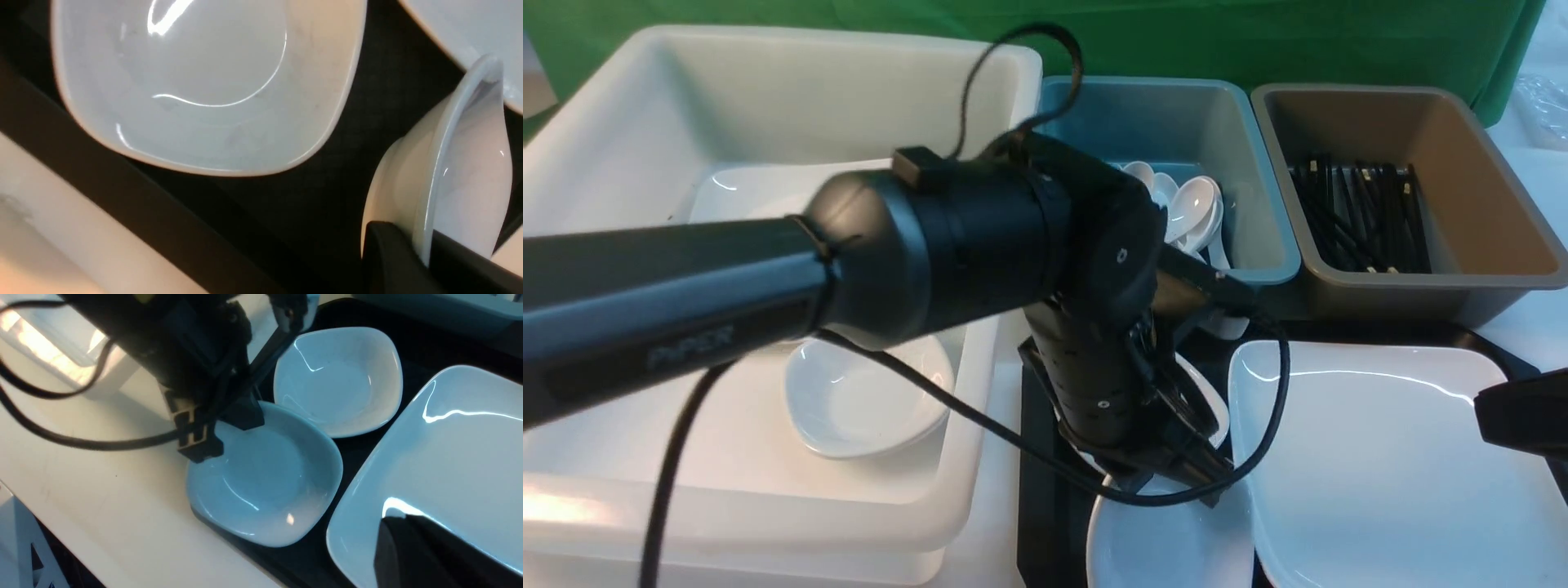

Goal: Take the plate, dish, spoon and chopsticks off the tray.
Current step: Use the left arm to grab a small plate from the dinner plate, then use the left arm to put the small plate into the large storage box on the left

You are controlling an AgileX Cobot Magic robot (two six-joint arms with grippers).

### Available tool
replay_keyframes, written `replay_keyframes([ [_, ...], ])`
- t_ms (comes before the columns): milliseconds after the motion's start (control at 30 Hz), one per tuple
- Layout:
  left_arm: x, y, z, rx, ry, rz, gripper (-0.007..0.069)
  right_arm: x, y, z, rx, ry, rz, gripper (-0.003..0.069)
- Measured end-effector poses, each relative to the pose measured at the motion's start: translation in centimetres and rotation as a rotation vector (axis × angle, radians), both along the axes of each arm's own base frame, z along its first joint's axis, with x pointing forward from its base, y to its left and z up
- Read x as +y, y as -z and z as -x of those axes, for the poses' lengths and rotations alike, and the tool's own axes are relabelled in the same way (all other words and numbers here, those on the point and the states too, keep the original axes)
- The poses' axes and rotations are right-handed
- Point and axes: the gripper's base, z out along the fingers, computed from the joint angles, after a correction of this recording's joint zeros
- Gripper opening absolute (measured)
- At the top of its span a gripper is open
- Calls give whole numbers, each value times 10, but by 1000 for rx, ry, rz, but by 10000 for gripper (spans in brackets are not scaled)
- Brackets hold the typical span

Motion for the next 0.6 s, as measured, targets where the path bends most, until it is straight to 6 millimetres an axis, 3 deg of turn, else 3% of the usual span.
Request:
replay_keyframes([
  [267,14,-43,8,-45,-20,78,35,5,-10,2,-37,-54,-52,25],
  [333,29,-76,2,-88,-73,169,35,12,-31,6,-108,-137,-101,25],
  [433,54,-106,-8,-126,-158,263,35,16,-57,12,-203,-210,-134,25],
  [500,88,-128,-20,-165,-256,337,35,18,-79,16,-284,-247,-146,24],
  [600,126,-144,-30,-183,-351,398,35,21,-93,18,-319,-291,-149,23],
])
